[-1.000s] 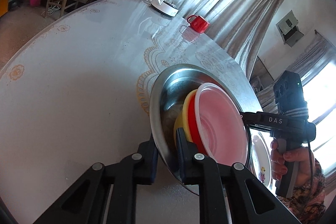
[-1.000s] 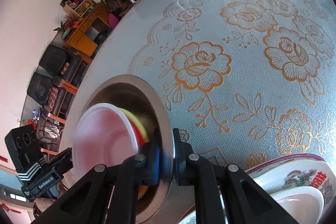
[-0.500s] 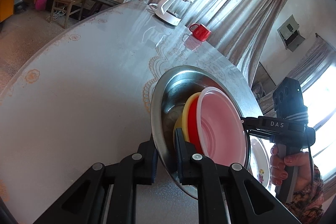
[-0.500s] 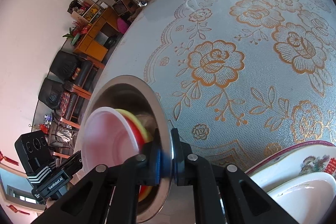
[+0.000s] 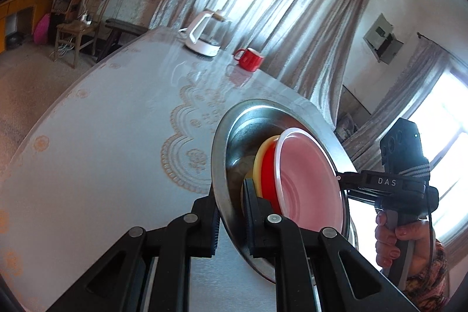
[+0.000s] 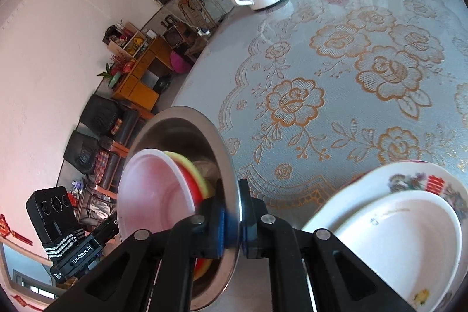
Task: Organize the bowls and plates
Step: 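Lift the steel basin with nested bowls using the right gripper toward the plate stack, then lower the steel basin onto the plate stack and open the right gripper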
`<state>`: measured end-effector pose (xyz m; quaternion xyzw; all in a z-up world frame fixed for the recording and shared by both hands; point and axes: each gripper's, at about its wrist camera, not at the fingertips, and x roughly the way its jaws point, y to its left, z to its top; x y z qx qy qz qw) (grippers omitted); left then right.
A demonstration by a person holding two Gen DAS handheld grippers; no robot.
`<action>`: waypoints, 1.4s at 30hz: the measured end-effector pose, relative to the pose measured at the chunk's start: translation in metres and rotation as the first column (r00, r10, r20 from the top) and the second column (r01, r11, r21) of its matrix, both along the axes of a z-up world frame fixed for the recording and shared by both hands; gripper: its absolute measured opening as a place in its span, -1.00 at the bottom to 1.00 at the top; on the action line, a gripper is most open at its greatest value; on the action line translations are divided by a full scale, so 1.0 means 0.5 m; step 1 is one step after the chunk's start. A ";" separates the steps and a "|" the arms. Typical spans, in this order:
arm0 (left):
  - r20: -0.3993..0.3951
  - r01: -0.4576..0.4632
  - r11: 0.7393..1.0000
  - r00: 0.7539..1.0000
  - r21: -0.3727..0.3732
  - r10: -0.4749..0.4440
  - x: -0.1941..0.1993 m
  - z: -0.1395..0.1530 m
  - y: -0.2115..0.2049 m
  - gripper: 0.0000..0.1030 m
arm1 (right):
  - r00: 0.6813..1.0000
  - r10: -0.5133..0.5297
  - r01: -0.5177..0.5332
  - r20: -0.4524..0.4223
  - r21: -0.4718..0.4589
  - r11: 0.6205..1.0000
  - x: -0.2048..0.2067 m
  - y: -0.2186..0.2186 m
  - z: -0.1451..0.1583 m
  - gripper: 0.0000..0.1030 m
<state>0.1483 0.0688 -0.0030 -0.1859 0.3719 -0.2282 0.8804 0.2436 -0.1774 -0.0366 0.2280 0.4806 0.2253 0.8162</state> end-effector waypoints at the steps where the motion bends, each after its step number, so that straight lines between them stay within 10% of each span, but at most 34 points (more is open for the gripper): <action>1: 0.008 0.012 1.000 1.000 0.000 -0.012 -0.003 0.007 -0.008 -0.76 | 1.000 -0.010 0.010 0.011 0.001 1.000 -0.011 -0.009 0.009 -0.84; 24: -0.034 0.319 0.947 0.947 0.036 -0.318 -0.012 -0.002 -0.285 -0.77 | 0.939 -0.344 0.345 -0.024 0.047 0.937 -0.203 -0.285 0.000 -0.84; 42: -0.102 0.359 0.925 0.932 0.123 -0.348 0.026 -0.061 -0.358 -0.76 | 0.901 -0.410 0.422 -0.143 0.065 0.904 -0.215 -0.358 -0.084 -0.84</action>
